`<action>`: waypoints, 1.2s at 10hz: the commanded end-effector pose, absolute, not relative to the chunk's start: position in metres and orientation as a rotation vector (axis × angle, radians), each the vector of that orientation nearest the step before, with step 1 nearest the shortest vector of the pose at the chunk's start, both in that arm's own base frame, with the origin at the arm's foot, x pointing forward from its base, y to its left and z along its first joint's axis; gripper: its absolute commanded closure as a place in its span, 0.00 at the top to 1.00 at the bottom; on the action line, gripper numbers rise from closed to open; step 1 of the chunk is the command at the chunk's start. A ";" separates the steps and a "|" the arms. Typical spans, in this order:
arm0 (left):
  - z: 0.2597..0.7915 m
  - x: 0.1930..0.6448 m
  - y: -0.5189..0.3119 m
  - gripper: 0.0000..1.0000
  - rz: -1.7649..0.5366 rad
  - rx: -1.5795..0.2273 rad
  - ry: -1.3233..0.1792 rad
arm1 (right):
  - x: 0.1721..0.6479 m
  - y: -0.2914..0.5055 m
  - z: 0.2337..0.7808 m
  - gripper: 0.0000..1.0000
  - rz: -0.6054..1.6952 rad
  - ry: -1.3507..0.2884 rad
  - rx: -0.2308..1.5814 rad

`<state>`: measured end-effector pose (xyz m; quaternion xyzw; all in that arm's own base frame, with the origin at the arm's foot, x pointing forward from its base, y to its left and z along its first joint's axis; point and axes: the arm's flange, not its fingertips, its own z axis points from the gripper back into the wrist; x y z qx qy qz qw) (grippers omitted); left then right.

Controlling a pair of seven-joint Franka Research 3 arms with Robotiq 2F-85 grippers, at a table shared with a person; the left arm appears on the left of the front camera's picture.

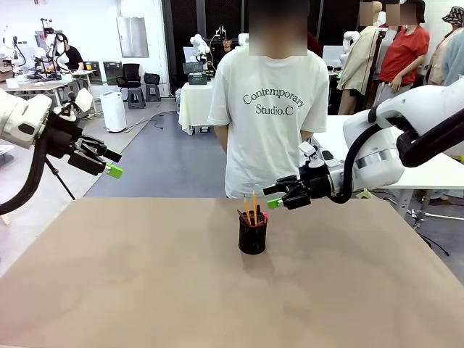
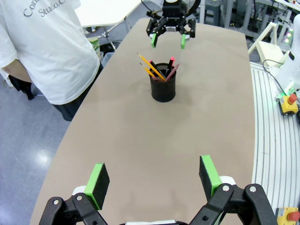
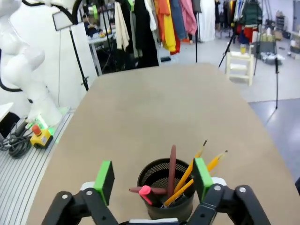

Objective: Place the pens into the pen holder.
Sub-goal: Pick up a writing instrument from the table and place it into the Pen holder.

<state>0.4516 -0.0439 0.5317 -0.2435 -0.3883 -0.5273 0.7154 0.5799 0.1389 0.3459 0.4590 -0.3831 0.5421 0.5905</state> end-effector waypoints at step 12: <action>0.532 0.451 -0.042 1.00 -1.163 -0.538 -0.863 | 0.575 0.104 0.395 1.00 1.265 -0.774 0.890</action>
